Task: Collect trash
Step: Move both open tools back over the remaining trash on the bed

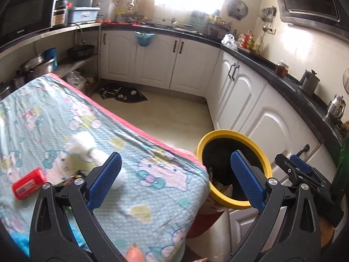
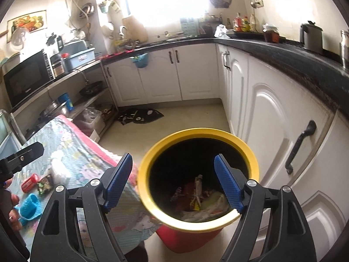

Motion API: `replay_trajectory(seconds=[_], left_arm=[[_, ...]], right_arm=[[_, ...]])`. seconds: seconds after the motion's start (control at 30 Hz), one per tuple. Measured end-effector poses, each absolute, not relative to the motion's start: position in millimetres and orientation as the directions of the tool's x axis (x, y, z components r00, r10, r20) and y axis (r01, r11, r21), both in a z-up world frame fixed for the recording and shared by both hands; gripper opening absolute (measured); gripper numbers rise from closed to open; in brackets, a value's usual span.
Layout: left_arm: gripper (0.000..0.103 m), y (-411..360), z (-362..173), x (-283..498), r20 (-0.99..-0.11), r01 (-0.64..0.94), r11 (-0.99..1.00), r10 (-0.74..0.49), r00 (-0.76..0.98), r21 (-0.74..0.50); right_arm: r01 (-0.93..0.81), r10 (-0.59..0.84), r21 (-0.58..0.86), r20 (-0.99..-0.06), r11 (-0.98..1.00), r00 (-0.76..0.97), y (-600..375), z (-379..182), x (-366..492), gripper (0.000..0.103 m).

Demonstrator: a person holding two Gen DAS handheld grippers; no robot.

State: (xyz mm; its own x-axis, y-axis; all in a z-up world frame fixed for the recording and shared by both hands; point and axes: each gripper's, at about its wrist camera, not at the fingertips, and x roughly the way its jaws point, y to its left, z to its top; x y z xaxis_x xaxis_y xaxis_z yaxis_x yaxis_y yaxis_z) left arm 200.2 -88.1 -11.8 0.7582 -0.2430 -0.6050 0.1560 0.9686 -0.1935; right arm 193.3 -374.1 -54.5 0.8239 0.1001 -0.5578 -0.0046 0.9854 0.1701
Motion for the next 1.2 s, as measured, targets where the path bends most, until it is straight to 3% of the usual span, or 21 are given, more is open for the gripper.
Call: replay_trajectory(seconds=[0.47, 1.2], left_arm=[[0.092, -29.8, -1.2, 163.9, -0.568, 0.06, 0.979, -0.163, 0.807, -0.196], [0.092, 87.8, 6.1, 147.1, -0.607, -0.014, 0.989, -0.078, 0.791, -0.145]], right_arm=[[-0.164, 0.226, 0.163, -0.525, 0.973, 0.821, -306.5, -31.3, 172.0, 0.075], [-0.445, 0.446, 0.156, -0.583, 0.882, 0.679, -190.7, -35.3, 180.4, 0.075]])
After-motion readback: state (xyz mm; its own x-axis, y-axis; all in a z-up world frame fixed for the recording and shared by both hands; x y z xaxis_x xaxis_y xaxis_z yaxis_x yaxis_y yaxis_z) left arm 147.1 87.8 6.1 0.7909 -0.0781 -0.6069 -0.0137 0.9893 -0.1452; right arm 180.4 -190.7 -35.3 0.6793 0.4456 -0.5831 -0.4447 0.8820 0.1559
